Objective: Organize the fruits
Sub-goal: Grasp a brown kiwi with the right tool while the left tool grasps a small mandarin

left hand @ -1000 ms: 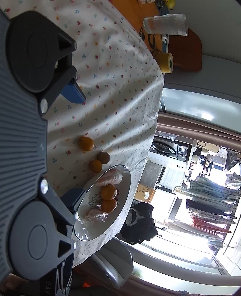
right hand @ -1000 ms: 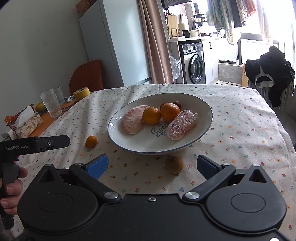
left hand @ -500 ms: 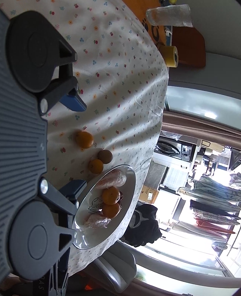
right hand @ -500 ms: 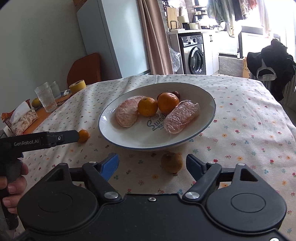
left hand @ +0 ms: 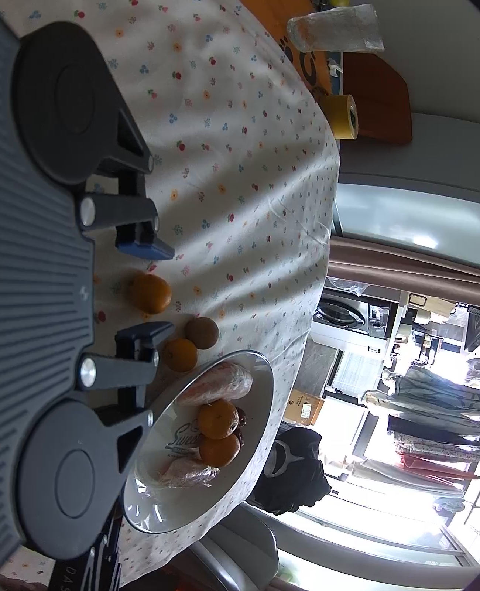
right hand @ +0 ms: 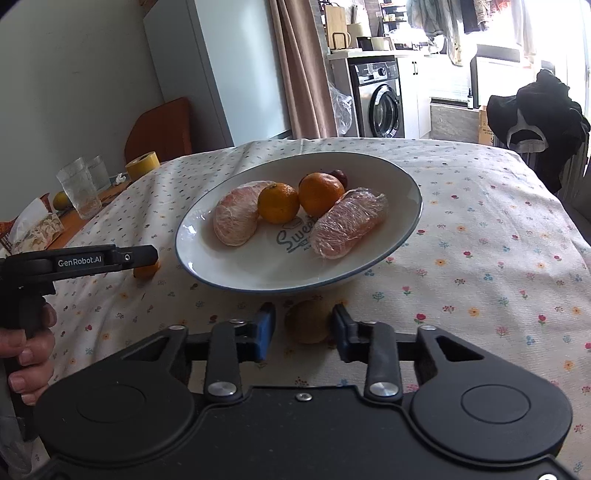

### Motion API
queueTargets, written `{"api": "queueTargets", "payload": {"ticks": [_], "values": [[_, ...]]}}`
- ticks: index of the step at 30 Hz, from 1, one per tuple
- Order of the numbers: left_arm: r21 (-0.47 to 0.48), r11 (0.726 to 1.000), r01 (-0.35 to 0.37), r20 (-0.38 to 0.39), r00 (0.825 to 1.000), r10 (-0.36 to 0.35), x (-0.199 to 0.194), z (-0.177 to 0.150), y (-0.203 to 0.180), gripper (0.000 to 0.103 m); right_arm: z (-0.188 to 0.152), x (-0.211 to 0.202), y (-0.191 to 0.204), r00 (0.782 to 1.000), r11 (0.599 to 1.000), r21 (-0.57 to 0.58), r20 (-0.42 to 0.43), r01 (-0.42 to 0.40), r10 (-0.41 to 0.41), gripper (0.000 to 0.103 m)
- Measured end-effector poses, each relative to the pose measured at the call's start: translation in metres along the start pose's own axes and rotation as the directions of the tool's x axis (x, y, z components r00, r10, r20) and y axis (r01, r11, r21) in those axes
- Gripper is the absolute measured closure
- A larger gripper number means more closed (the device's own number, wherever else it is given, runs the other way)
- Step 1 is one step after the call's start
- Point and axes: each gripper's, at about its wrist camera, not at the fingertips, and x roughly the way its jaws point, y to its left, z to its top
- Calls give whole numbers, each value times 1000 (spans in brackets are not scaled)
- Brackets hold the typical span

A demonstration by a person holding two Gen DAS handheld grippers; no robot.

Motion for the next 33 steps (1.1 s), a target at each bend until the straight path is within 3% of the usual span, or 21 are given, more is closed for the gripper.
{"api": "queueTargets", "payload": {"ticks": [4, 16, 33], "values": [[6, 1000, -4, 2, 1000, 4, 0, -3, 0, 81, -1, -3, -4, 1000, 1000, 14, -2, -10, 10, 77], [-25, 997, 72, 40, 997, -71, -30, -10, 10, 82, -2, -15, 8, 1000, 1000, -3, 24, -12, 12, 77], [-10, 997, 73, 77, 994, -72, -53, -2, 0, 82, -3, -26, 5, 996, 998, 9, 68, -56, 55, 77]]}}
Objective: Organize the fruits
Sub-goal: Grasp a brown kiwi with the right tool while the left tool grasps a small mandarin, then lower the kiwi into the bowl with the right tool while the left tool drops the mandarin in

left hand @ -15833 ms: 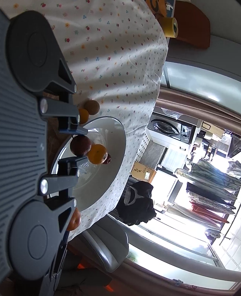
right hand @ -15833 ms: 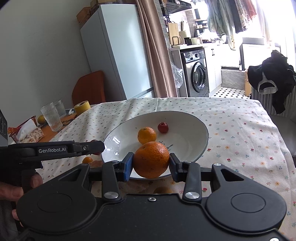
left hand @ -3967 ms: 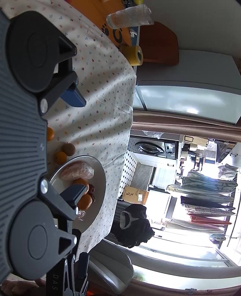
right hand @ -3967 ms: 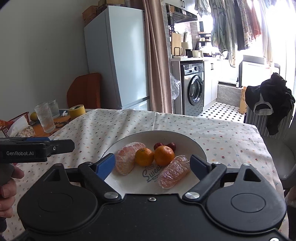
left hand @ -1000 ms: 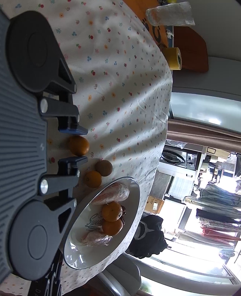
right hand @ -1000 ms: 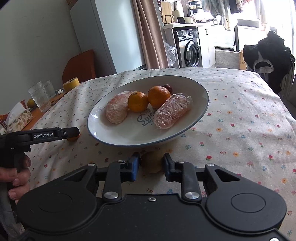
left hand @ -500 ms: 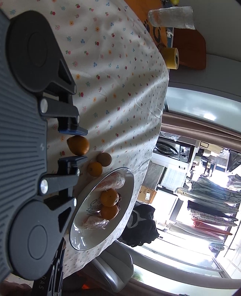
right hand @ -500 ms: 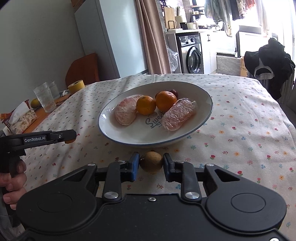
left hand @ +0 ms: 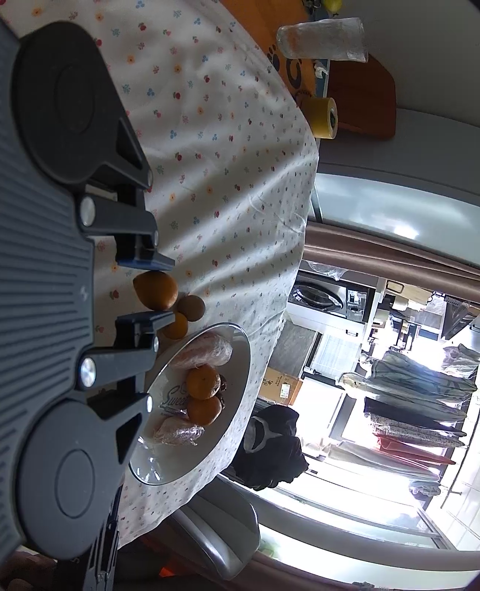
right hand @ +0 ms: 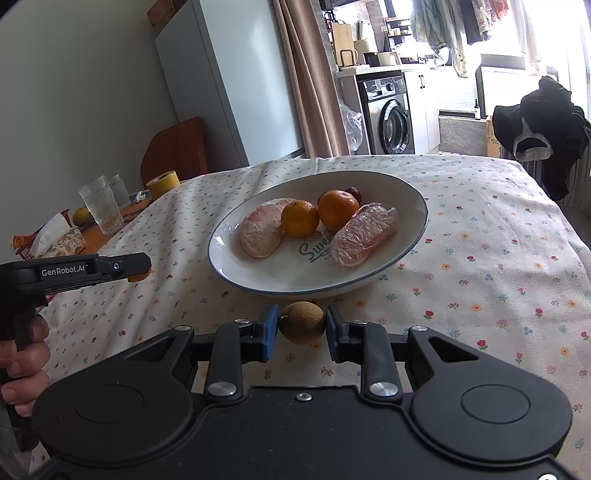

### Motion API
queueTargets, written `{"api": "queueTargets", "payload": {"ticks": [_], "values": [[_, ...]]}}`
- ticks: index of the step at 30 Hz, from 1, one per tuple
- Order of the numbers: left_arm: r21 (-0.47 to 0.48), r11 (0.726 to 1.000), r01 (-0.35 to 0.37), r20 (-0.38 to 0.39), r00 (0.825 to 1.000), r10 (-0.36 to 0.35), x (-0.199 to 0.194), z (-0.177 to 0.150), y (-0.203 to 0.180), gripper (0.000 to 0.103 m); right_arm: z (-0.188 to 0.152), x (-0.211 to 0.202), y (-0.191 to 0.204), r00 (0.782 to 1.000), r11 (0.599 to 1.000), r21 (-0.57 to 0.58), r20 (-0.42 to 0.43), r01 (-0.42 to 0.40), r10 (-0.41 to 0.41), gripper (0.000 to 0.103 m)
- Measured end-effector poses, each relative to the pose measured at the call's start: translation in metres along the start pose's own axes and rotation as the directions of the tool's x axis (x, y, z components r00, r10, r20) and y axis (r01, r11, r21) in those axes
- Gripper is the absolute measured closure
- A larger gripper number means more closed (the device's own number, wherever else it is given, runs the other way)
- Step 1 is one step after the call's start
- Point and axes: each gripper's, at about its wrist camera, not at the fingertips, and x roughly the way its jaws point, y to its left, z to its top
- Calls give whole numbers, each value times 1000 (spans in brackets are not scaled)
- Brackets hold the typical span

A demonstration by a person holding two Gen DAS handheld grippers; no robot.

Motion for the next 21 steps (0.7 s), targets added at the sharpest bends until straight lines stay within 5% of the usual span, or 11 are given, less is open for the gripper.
{"api": "queueTargets", "payload": {"ticks": [21], "values": [[43, 997, 70, 5, 998, -70, 14, 13, -38, 82, 16, -13, -15, 997, 1000, 20, 75, 12, -14, 77]]}}
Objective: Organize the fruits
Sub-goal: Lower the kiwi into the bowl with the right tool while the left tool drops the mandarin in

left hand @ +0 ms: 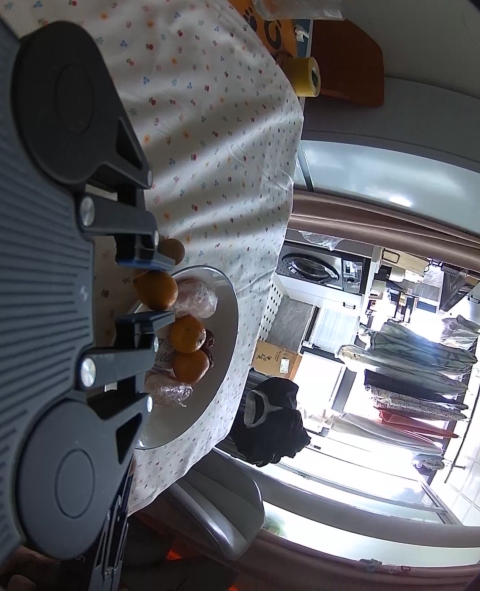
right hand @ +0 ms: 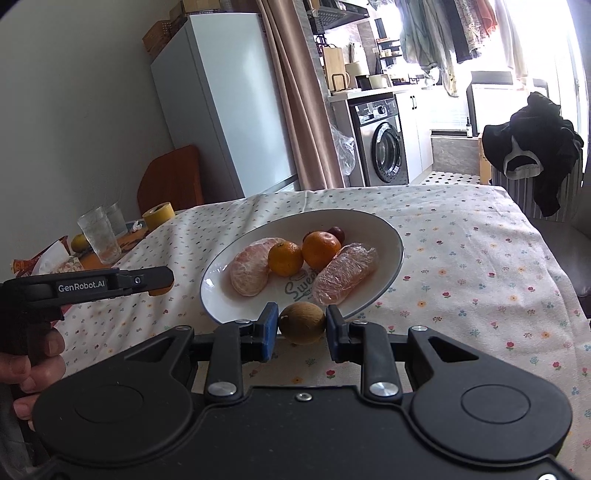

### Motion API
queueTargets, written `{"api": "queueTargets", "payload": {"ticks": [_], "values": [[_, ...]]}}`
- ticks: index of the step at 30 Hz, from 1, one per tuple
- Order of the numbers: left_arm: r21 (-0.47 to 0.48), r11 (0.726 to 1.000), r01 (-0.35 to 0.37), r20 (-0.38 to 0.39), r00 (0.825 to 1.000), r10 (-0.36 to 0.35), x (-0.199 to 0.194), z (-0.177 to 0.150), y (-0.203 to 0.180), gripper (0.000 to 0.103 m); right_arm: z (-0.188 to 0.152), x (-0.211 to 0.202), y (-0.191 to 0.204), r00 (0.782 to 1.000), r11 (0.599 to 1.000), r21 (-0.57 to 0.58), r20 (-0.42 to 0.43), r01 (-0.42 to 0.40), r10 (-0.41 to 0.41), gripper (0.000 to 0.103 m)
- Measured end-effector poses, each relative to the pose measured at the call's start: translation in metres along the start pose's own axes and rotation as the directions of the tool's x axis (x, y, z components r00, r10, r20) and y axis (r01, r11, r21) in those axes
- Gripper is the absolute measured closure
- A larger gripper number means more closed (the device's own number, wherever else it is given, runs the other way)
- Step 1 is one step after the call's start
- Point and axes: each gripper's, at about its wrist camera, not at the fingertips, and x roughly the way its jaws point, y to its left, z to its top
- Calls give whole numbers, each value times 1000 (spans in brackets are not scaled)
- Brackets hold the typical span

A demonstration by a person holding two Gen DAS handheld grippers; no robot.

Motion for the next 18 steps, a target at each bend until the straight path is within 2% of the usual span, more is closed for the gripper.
{"api": "queueTargets", "payload": {"ticks": [8, 15, 18], "values": [[17, 999, 29, -14, 999, -29, 17, 2, -15, 82, 2, 0, -14, 1000, 1000, 17, 6, 19, -19, 77], [9, 999, 39, -57, 998, -39, 35, 1, -22, 82, 4, 1, -21, 999, 999, 22, 5, 33, -33, 77], [28, 999, 25, -52, 998, -24, 35, 0, -25, 78, 4, 1, -21, 1000, 999, 23, 6, 31, -31, 77]]}}
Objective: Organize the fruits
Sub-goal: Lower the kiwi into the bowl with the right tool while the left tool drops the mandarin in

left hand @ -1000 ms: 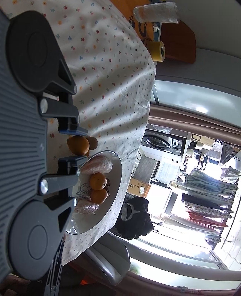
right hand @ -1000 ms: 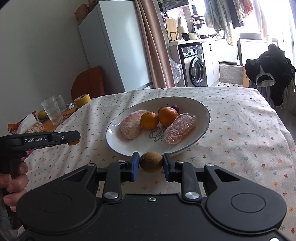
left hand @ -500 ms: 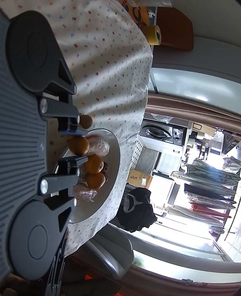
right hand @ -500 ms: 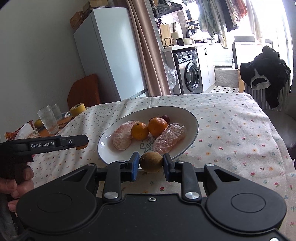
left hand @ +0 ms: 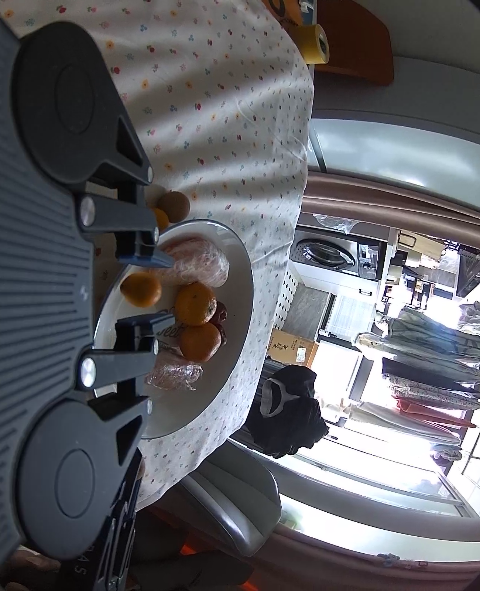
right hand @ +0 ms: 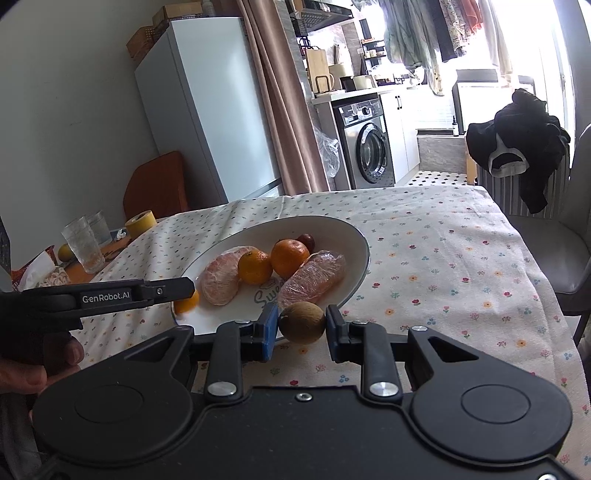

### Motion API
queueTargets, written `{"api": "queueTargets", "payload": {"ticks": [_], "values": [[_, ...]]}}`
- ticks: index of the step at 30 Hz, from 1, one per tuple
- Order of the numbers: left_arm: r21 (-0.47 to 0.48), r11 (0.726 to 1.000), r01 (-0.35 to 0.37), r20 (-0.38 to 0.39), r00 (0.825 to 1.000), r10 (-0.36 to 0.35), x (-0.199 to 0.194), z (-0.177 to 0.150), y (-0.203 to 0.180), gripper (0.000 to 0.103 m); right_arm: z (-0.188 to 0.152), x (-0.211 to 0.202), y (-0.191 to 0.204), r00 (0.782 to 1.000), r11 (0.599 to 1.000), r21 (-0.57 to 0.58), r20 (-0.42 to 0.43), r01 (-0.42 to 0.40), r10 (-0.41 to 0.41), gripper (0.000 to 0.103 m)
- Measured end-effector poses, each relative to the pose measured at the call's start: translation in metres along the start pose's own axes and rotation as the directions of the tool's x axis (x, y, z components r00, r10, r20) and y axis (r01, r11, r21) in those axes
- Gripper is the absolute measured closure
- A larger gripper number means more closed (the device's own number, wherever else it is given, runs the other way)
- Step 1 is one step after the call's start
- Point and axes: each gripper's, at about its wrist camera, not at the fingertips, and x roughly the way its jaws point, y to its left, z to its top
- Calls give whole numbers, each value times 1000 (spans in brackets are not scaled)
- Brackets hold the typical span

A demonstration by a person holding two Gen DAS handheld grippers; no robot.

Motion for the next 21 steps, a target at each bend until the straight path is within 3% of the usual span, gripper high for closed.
{"api": "queueTargets", "payload": {"ticks": [11, 16, 21], "values": [[-38, 998, -46, -4, 999, 46, -9, 2, 23, 71, 9, 12, 15, 1000, 999, -29, -2, -29, 29, 77], [-58, 995, -77, 7, 997, 77, -19, 2, 36, 55, 13, 21, 27, 999, 998, -48, -7, -47, 46, 77], [-75, 993, -92, 20, 995, 94, -27, 2, 47, 48, 15, 28, 39, 998, 996, -66, -15, -62, 61, 77]]}}
